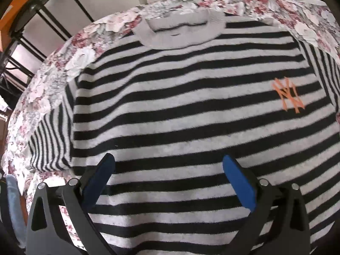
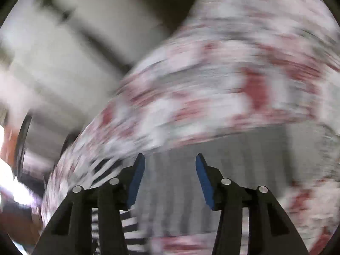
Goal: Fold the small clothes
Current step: 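Grasp a striped sleeve cuff with the right gripper and lift it, then lay the sleeve across the sweater front and open the right gripper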
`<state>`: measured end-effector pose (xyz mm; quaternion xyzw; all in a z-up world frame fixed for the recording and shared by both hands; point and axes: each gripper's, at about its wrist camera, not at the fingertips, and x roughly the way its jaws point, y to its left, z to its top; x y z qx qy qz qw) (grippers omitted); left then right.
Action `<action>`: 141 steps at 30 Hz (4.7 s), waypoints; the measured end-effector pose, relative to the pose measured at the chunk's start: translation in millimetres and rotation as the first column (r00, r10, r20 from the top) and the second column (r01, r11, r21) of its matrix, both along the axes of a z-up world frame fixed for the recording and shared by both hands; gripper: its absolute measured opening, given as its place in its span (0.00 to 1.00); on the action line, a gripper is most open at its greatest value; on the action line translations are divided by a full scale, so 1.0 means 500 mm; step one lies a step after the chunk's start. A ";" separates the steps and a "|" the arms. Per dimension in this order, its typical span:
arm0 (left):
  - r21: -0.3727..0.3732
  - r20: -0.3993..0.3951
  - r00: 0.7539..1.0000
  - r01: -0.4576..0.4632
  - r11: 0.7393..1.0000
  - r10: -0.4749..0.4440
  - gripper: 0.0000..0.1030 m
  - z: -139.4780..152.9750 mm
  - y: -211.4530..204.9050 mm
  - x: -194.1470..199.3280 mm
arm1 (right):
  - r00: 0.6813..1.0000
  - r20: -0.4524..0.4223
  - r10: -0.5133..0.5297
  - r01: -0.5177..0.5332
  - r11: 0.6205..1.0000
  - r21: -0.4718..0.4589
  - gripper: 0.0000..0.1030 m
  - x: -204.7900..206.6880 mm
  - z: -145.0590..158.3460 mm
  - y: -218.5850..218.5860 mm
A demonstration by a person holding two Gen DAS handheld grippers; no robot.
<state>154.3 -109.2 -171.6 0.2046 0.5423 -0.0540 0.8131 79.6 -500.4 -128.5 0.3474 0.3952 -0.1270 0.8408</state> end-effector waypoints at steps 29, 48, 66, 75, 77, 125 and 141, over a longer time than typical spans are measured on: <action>0.028 -0.051 0.987 0.157 0.987 -0.155 0.95 -0.045 -0.102 -0.116 | 0.885 -0.062 -0.462 0.454 0.825 0.338 0.52 -0.278 -0.199 -0.175; -0.086 -0.064 0.998 -0.011 0.996 0.006 0.96 0.025 -0.014 0.008 | 0.940 0.132 -0.315 0.292 0.941 0.172 0.07 -0.151 -0.031 -0.027; -0.177 -0.087 0.986 -0.153 0.972 0.140 0.96 0.059 0.050 0.057 | 0.975 0.215 -0.054 0.024 0.989 0.143 0.07 0.012 0.019 0.185; -0.228 -0.122 0.984 -0.159 0.961 0.134 0.96 0.053 0.030 0.095 | 0.968 0.234 0.088 -0.128 0.979 0.159 0.07 0.043 0.047 0.320; -0.243 -0.122 0.983 -0.163 0.956 0.136 0.96 0.057 0.030 0.099 | 0.962 0.243 0.123 -0.167 0.971 0.170 0.07 0.055 0.055 0.358; -0.232 -0.046 0.987 -0.160 0.959 0.153 0.95 0.010 0.041 0.138 | 0.990 0.024 0.136 -0.138 0.976 0.167 0.46 0.115 -0.097 0.281; -0.090 -0.286 0.943 -0.204 0.975 0.171 0.96 -0.100 0.079 0.146 | 0.947 -0.163 0.277 -0.259 0.958 0.122 0.52 0.066 -0.116 0.341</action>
